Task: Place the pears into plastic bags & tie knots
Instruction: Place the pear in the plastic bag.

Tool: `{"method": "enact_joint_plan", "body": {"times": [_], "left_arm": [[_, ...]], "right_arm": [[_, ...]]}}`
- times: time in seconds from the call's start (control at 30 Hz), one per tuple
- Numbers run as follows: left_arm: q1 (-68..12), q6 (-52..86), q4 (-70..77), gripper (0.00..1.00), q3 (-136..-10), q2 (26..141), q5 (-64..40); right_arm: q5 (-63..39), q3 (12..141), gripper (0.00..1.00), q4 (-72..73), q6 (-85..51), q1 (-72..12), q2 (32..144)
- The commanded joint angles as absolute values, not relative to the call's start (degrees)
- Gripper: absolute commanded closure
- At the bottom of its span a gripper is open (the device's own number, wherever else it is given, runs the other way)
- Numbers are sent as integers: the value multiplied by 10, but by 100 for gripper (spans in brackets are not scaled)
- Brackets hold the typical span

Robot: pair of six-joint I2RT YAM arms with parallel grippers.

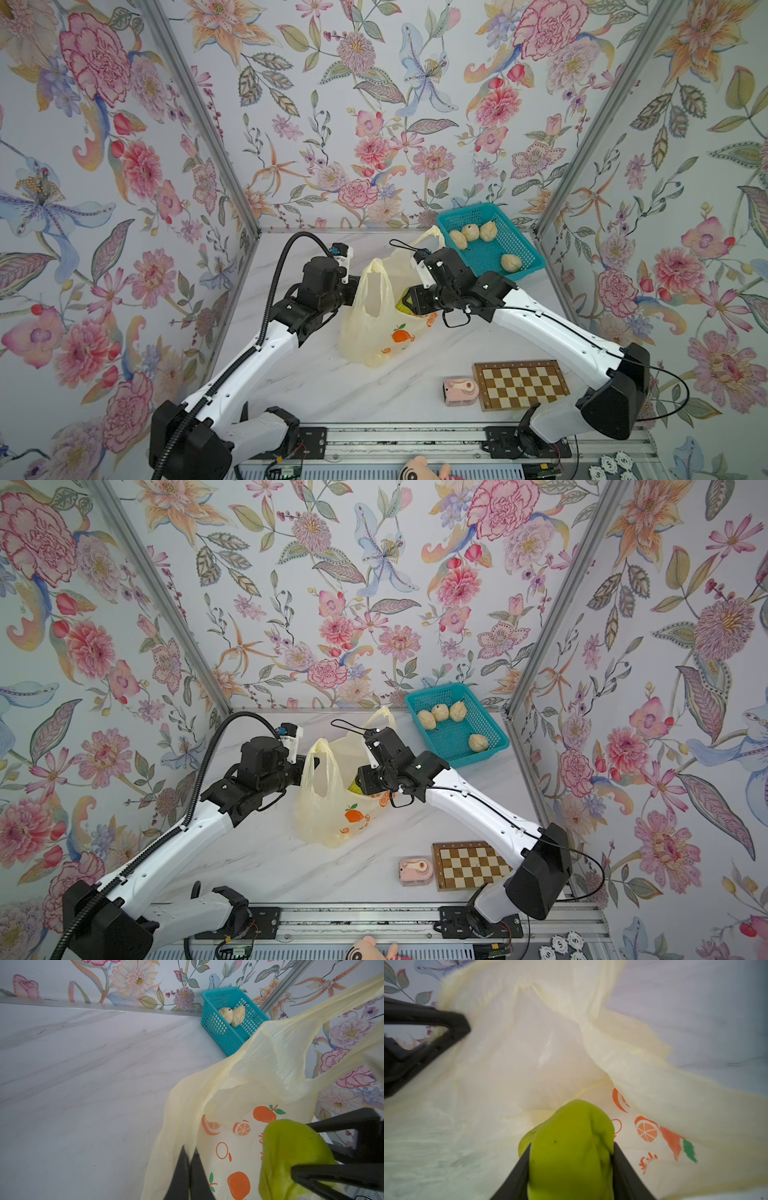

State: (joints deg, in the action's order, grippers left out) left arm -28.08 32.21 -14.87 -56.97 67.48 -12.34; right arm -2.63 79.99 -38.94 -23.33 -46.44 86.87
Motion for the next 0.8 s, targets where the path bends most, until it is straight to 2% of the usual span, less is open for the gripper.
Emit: {"method": "enact_joint_plan", "body": {"times": [0.0, 0.07, 0.2, 0.23, 0.53, 0.7, 0.77], "left_arm": [[-286, 329, -131, 100, -560, 664, -102], [-286, 328, -132, 100, -562, 666, -96], [-286, 333, -125, 100, -561, 668, -92], [-286, 333, -124, 100, -561, 669, -93], [-286, 331, -127, 100, -565, 673, -84], [-285, 331, -128, 100, -563, 676, -83], [-286, 330, -128, 100, -563, 677, -83]], "right_arm": [[-37, 772, 53, -378, -230, -467, 881], [-30, 752, 51, -378, -232, -465, 886], [-37, 746, 30, -379, -235, -462, 880], [-38, 750, 29, -379, -236, -462, 875], [-81, 821, 28, -413, -235, -437, 798], [-117, 856, 29, -415, -232, -376, 749], [-122, 862, 30, -415, -227, -326, 736]]}}
